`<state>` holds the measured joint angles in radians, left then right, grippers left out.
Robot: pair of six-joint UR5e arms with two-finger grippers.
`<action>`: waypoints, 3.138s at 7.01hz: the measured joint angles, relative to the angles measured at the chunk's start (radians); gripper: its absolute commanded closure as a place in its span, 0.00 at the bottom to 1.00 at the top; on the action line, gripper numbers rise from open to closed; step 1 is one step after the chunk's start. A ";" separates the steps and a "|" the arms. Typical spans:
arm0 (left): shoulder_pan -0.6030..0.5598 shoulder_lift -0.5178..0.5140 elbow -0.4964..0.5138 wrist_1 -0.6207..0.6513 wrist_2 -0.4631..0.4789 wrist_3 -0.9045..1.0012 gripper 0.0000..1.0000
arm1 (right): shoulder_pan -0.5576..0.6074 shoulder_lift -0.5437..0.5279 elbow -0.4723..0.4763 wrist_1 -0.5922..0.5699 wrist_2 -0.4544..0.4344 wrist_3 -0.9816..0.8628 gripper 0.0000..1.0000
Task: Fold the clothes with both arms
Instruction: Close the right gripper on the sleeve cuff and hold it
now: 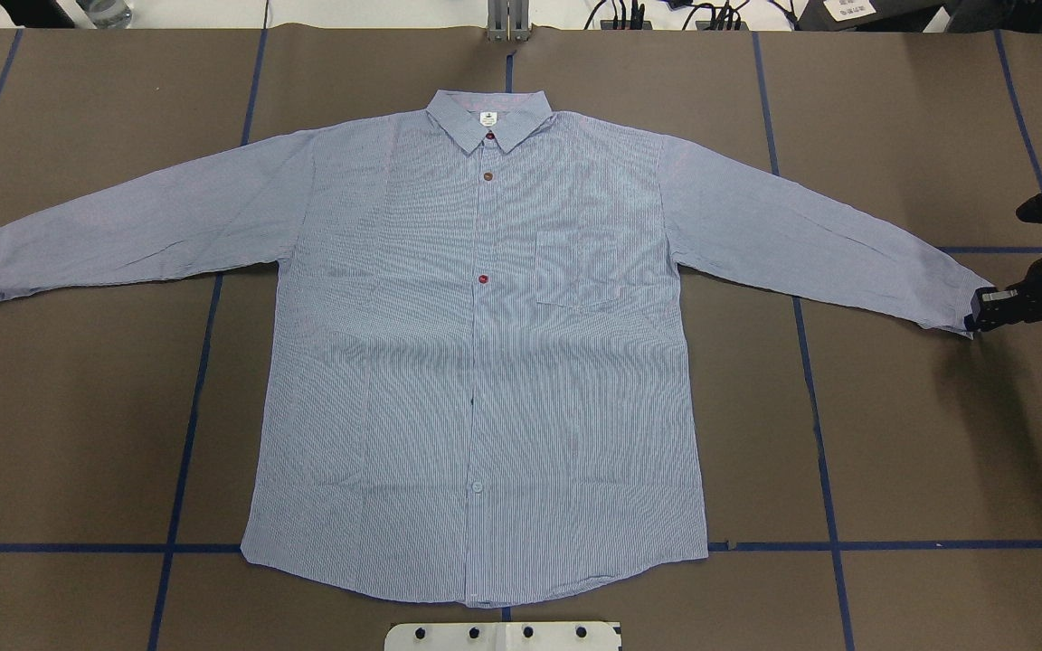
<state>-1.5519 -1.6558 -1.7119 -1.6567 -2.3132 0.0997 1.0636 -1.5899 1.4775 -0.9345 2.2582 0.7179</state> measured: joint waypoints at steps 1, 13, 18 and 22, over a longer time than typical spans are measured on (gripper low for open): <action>0.000 -0.001 0.000 0.000 0.000 0.000 0.01 | 0.000 -0.001 0.000 -0.001 0.000 0.000 0.65; -0.001 -0.009 -0.008 0.000 0.000 0.000 0.01 | -0.002 0.001 -0.013 -0.003 0.000 0.000 1.00; -0.002 -0.009 -0.012 0.000 0.000 0.000 0.01 | 0.018 -0.001 0.020 -0.002 0.035 -0.001 1.00; -0.003 -0.010 -0.015 0.000 0.001 0.000 0.01 | 0.087 -0.011 0.058 -0.009 0.112 -0.002 0.40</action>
<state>-1.5550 -1.6662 -1.7269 -1.6564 -2.3120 0.0997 1.1503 -1.6009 1.5356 -0.9434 2.3701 0.7158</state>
